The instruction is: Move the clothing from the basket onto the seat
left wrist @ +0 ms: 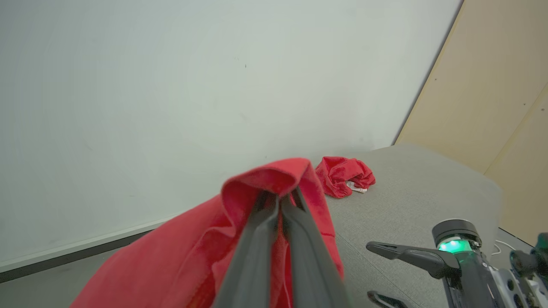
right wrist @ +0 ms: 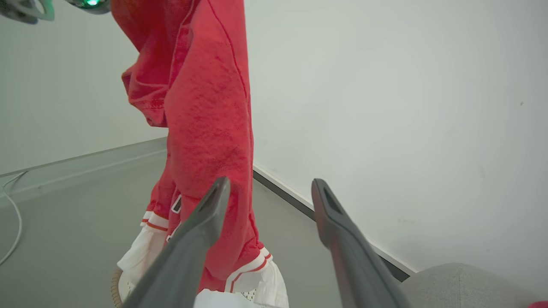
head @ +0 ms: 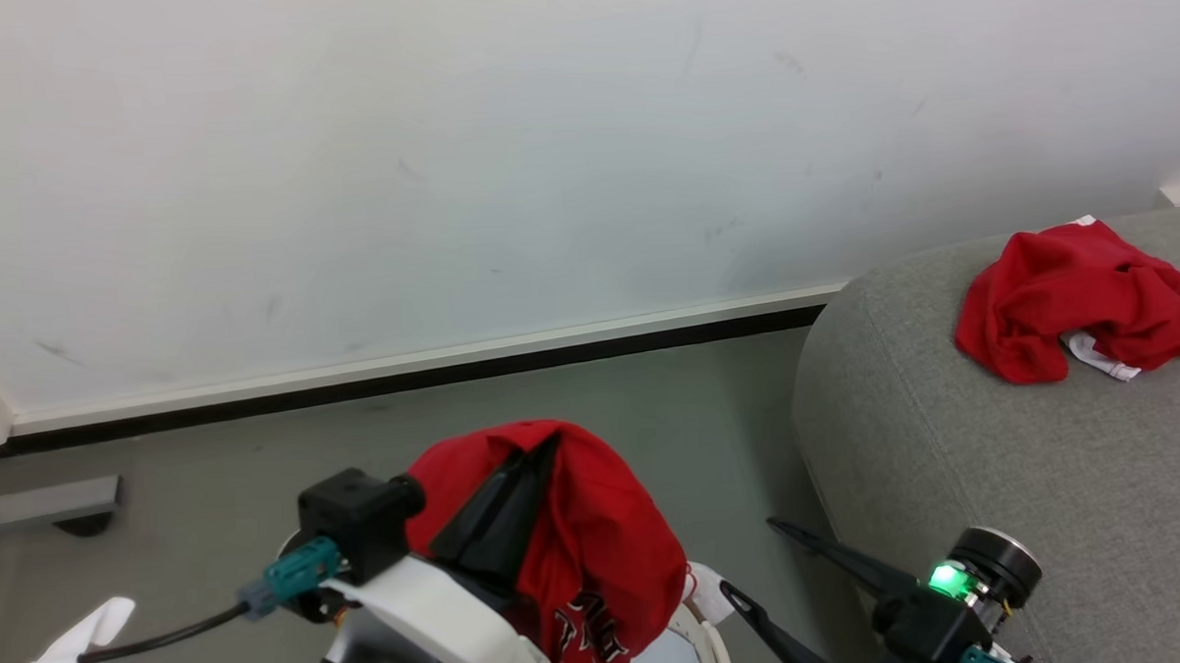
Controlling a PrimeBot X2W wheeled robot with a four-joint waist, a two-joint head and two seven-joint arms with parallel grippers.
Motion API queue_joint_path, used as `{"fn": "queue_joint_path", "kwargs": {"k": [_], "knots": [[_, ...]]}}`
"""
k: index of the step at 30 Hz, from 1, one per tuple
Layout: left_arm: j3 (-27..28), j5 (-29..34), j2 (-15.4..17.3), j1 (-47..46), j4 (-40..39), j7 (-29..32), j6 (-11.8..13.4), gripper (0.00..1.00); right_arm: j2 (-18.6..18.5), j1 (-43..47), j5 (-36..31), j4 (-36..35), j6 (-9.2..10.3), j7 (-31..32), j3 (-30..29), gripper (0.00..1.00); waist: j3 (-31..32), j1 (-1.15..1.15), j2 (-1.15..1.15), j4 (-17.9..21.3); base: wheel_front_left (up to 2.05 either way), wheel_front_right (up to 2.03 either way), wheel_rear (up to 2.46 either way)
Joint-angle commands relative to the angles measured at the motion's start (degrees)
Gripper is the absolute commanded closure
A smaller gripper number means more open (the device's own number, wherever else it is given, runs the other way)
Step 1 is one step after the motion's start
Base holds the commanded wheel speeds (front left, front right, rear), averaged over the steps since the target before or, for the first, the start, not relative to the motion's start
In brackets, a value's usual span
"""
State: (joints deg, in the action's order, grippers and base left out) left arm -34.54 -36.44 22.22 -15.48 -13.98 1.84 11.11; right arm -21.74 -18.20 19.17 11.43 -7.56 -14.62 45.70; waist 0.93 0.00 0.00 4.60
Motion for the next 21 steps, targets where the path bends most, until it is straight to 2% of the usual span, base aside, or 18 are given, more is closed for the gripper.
{"fn": "queue_joint_path", "kwargs": {"k": [1,8,10,17,18,19,20,21], "knots": [[-0.25,0.88,-0.24,-0.98,-0.42,0.06,-0.4,1.0,0.09,-2.2,1.11,1.19,0.15,0.04,1.57,0.0,-0.06,0.0,0.0,-0.31,0.0,0.0,0.0],[-2.42,1.24,-1.53,-2.76,-1.01,1.12,-1.39,1.0,3.83,-8.57,4.6,8.05,0.15,-0.47,7.81,0.0,-0.05,0.0,0.0,-1.27,0.0,0.0,0.0],[-2.93,1.44,-1.72,-3.3,-0.96,1.41,-1.69,1.0,5.96,-9.72,6.14,10.98,0.15,-0.51,9.62,0.0,-0.06,0.0,0.0,-1.36,0.0,0.0,0.0],[-5.0,0.76,-3.07,-4.43,-2.04,2.37,-2.91,1.0,12.34,-14.18,9.2,20.53,0.15,-0.58,10.29,0.0,-0.1,0.0,0.0,-1.6,0.0,0.0,0.0],[-5.28,0.69,-3.29,-4.56,-2.05,2.48,-2.93,1.0,12.96,-14.61,9.27,21.53,0.15,-0.58,10.05,0.27,-0.11,0.0,0.0,-1.85,0.0,0.0,0.0],[-5.58,0.73,-3.44,-4.82,-1.87,2.51,-3.11,1.0,13.45,-14.79,9.48,22.16,0.15,-0.59,9.8,0.59,-0.14,0.0,0.0,-2.22,0.0,0.0,0.0],[-5.7,0.94,-3.5,-5.04,-1.57,2.56,-3.23,1.0,13.99,-14.61,10.22,22.67,0.15,-0.58,9.8,1.0,-0.14,0.0,0.0,-2.48,0.0,0.0,0.0],[-5.76,1.16,-3.48,-5.15,-1.25,2.57,-3.26,1.0,14.26,-14.46,10.96,22.88,0.15,-0.58,10.1,1.0,-0.13,0.0,0.0,-2.7,0.0,0.0,0.0]]}}
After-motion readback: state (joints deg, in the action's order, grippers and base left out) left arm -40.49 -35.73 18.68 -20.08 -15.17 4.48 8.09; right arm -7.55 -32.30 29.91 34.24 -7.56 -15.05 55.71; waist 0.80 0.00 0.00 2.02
